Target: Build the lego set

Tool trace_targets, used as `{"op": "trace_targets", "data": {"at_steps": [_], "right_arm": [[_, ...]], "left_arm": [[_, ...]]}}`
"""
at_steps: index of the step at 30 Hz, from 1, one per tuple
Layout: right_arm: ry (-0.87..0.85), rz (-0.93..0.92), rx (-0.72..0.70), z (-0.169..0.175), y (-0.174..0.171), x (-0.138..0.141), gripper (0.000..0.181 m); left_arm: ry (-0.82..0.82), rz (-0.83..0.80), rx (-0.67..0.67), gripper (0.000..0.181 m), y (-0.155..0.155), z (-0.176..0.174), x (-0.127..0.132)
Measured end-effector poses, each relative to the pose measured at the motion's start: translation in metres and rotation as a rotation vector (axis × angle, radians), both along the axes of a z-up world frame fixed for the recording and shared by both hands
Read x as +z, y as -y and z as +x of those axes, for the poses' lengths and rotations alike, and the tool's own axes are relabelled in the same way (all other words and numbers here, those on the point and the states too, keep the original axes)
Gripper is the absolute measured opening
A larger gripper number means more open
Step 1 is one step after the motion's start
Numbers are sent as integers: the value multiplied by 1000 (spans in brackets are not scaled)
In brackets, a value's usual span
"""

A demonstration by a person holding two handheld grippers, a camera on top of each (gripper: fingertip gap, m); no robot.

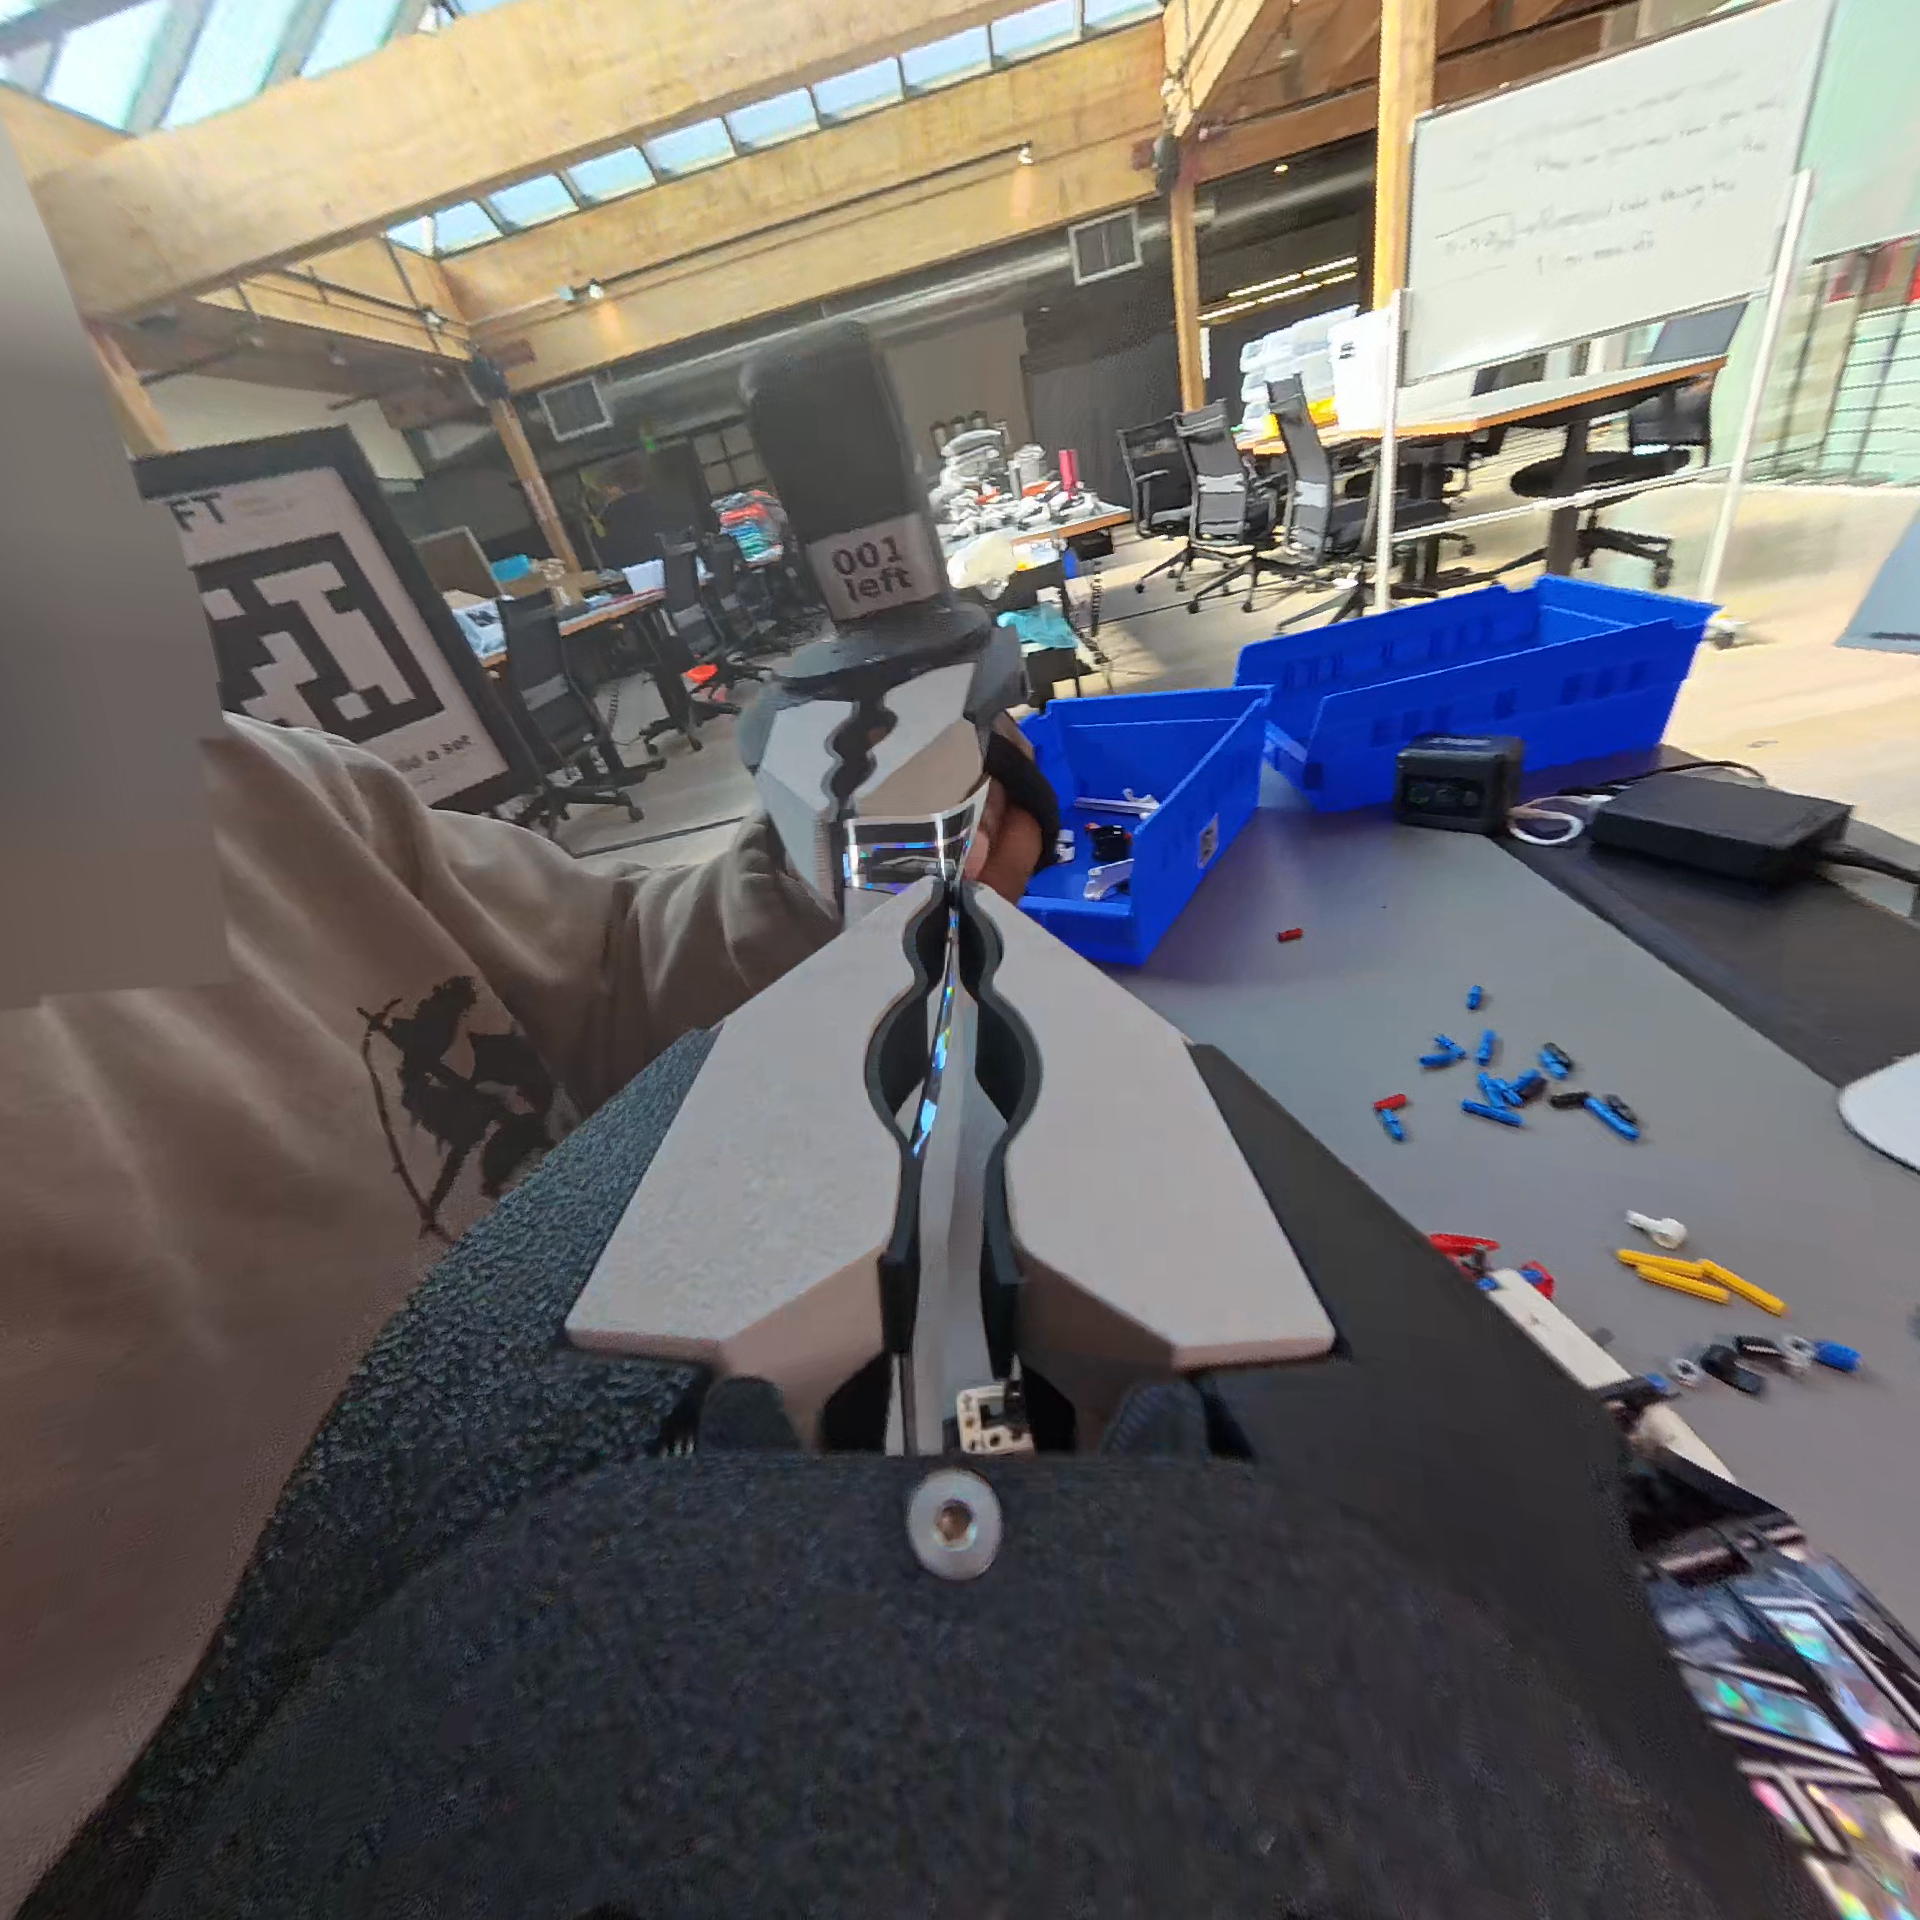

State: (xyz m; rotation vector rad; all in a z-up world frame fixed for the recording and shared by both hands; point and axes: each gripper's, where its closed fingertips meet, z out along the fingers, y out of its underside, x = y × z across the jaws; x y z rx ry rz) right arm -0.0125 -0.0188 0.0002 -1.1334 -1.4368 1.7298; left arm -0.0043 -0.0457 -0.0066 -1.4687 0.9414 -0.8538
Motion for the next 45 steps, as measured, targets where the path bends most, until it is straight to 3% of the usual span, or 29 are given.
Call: {"op": "trace_targets", "data": {"at_steps": [4,6,9,13,16,22,30,45], "right_arm": [[-78,306,-351,5,-33,22,20],[-153,534,-461,20,-30,44,26],[-188,816,-450,33,1,53,20],[-32,959,-427,13,9,19,25],[4,926,-443,0,-3,5,33],[21,839,-284,-4,13,-14,29],[-28,725,-200,3,19,-11,9],[13,673,-172,3,15,-19,0]], "left_arm": [[-37,-4,48,0,-20,4,14],[-47,7,102,0,-29,0,17],[-32,5,133,0,-33,-3,15],[-61,20,140,0,-32,0,10],[-116,58,135,0,-27,2,7],[-211,120,84,0,-16,6,-3],[-237,141,66,0,-13,7,-7],[-292,98,123,0,-20,5,-16]]}}
